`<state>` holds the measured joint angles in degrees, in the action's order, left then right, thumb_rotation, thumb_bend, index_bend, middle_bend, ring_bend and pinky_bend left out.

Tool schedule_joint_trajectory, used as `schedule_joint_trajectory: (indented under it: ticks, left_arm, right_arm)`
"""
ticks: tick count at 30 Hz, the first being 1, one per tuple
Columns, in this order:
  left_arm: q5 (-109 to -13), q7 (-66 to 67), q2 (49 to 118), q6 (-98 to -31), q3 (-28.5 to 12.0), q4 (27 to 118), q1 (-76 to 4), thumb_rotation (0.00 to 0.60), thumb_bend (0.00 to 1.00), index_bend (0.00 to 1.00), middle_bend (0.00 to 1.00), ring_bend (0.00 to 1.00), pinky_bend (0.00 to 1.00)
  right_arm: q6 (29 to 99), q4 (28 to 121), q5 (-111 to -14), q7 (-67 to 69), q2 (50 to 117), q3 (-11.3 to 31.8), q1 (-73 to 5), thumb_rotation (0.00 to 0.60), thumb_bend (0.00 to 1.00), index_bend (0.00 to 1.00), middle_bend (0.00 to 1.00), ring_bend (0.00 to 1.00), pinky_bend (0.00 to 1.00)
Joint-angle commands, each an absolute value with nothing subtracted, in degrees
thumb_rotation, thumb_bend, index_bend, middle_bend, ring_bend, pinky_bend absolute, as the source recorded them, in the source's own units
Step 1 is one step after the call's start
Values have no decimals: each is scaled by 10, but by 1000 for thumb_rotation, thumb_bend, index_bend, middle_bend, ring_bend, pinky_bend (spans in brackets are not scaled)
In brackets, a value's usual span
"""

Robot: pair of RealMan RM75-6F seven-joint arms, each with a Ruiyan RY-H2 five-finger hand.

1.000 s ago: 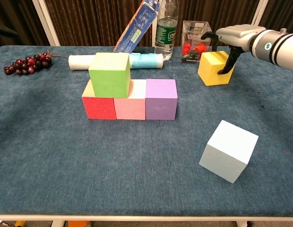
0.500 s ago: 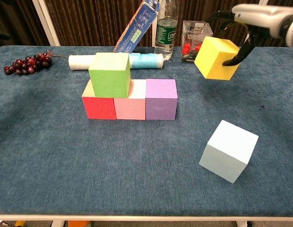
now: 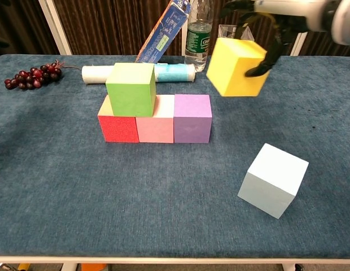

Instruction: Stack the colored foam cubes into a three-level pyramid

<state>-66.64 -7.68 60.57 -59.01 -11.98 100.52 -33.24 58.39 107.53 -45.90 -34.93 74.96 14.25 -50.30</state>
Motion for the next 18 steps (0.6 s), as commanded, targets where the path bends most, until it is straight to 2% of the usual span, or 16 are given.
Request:
schedule_joint_trajectory:
  ticks: [1,18]
  left_arm:
    - [-667,-80,606,-589,-120,1003,-331,600,63,166,124,159,86]
    - [-680,-105,608,-587,-123,988,-323,600,63,166,124,159,86]
  right_arm:
    - [596,1075,-426,-381,775,147,-530,600,159,86,482,53,0]
    - [620,1034,-365,-457,855,139,-604,600,155,79,440,53,0]
